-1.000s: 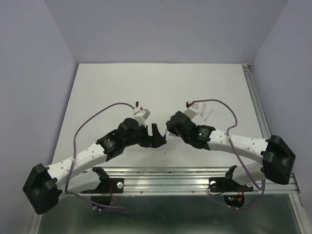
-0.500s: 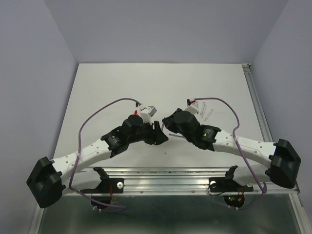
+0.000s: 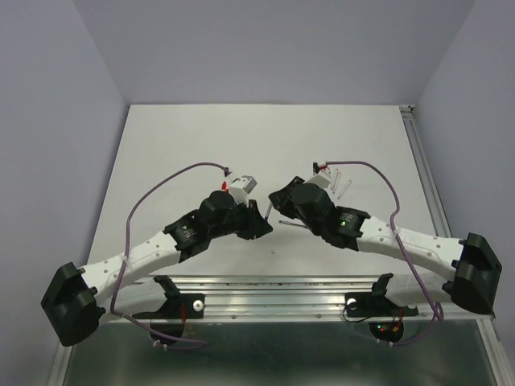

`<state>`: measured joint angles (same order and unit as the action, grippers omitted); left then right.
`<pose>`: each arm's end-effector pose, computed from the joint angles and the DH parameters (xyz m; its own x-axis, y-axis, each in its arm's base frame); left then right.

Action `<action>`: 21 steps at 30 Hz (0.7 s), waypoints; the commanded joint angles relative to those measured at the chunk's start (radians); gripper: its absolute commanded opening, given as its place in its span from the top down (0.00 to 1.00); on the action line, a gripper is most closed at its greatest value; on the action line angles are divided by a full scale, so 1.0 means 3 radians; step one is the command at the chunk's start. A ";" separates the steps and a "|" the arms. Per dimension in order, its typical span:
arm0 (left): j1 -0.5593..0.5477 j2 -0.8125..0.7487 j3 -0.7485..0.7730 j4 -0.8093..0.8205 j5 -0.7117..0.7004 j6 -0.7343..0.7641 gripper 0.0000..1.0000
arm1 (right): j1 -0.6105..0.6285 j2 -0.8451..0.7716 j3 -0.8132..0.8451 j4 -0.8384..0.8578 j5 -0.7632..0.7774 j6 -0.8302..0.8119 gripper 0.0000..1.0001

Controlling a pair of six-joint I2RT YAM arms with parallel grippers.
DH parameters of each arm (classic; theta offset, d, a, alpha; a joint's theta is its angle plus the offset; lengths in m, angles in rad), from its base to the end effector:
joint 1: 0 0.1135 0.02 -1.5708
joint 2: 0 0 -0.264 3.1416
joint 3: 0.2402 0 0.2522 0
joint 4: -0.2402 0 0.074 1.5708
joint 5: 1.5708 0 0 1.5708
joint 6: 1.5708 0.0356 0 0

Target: Open the pen caps

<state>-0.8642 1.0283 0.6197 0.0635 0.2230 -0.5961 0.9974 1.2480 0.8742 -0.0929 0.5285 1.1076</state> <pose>0.1464 -0.1836 0.2605 -0.6740 -0.0537 -0.7367 0.6023 0.5374 -0.5902 0.1668 0.2253 0.2831 -0.5395 0.5887 -0.6020 0.0034 0.7165 0.6976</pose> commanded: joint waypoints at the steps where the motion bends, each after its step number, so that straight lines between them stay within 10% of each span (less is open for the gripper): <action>1: -0.0075 -0.0206 0.0041 0.0182 0.0080 0.0039 1.00 | 0.0009 -0.0059 -0.0025 0.0181 0.0003 0.0000 0.72; 7: -0.0075 -0.0120 0.0082 0.0182 0.0003 -0.0007 1.00 | 0.0009 0.0017 -0.0132 0.0483 -0.0452 -0.0026 0.64; 12: -0.0075 -0.0073 0.0092 0.0187 -0.0073 -0.0074 1.00 | 0.0009 0.0074 -0.0122 0.0499 -0.0463 -0.0005 0.90; 21: -0.0080 -0.0385 -0.0199 0.0346 -0.0048 -0.0227 1.00 | -0.0434 0.0150 0.0103 0.0110 -0.0017 -0.0234 0.99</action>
<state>-0.8822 0.9825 0.5926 0.0902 0.1982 -0.6361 0.9855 1.2842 0.8520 -0.0174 0.4335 1.1038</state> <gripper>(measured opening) 0.241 0.169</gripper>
